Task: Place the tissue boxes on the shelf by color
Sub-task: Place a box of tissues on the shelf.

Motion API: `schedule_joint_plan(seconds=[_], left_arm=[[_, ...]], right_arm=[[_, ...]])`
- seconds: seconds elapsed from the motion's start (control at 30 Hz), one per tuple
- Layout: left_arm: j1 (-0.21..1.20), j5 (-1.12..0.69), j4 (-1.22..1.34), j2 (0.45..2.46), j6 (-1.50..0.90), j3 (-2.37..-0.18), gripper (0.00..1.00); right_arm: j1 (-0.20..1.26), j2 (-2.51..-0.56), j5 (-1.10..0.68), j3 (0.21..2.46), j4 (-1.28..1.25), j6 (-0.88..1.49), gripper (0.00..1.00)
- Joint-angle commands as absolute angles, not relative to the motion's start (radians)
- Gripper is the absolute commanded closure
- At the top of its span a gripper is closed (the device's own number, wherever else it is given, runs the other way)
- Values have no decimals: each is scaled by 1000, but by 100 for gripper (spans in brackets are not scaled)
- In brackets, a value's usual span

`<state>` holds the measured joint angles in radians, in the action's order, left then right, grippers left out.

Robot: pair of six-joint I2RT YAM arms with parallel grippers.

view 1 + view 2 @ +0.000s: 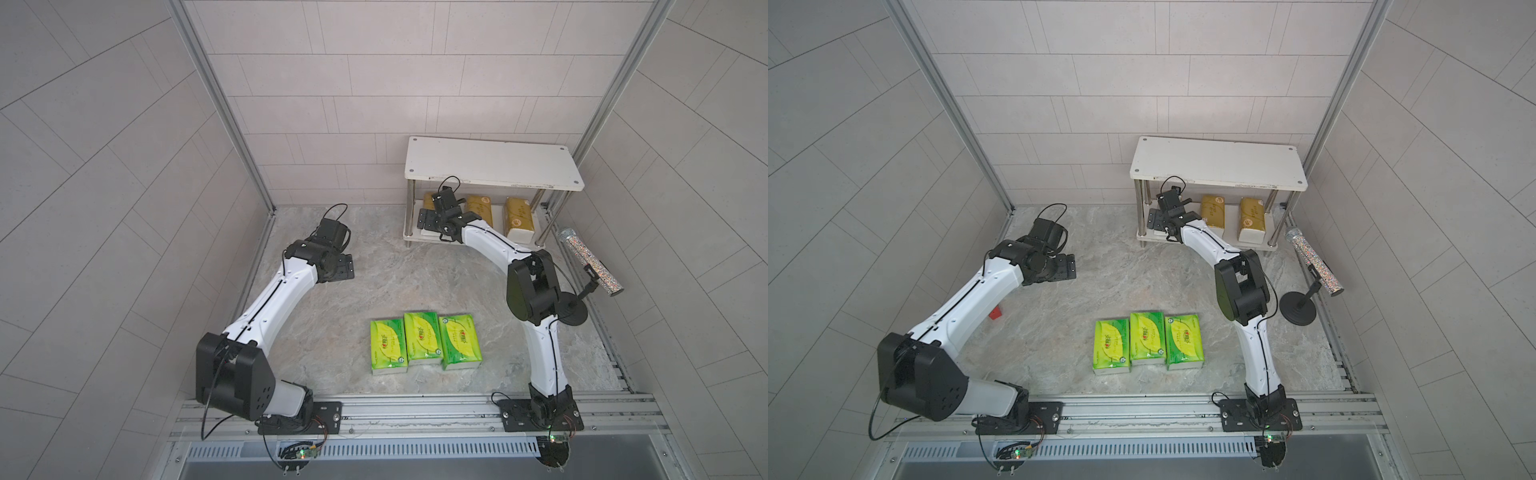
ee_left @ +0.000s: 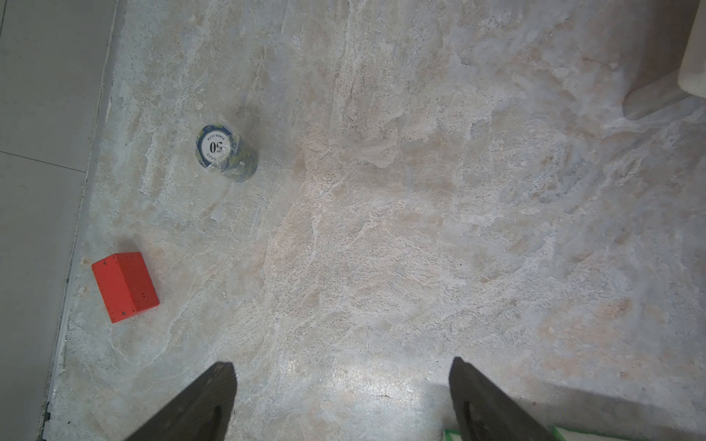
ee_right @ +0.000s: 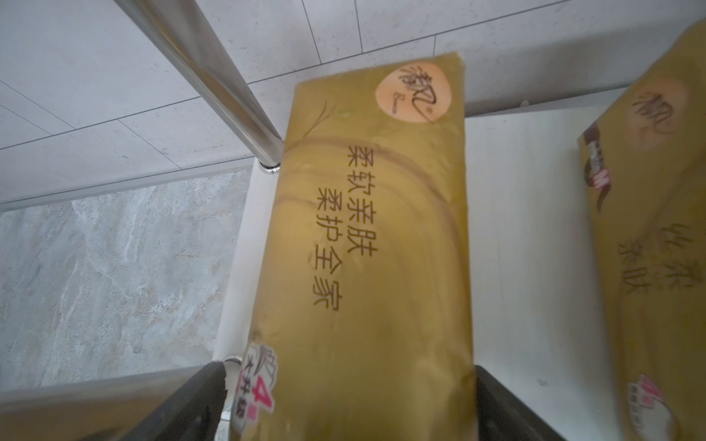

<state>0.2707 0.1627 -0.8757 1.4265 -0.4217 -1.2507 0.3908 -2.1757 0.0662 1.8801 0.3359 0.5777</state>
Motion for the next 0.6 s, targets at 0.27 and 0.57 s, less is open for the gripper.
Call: schedule_joint_plan(seconds=[0.27,0.57], left_arm=[[310,183,-896,1388,-442,-1261,4],[465,202,-919,1358,-528,-1231,4]], right_arm=[[383,-1991,65,1725,312,555,0],[379,-1756,21,1478,299,471,0]])
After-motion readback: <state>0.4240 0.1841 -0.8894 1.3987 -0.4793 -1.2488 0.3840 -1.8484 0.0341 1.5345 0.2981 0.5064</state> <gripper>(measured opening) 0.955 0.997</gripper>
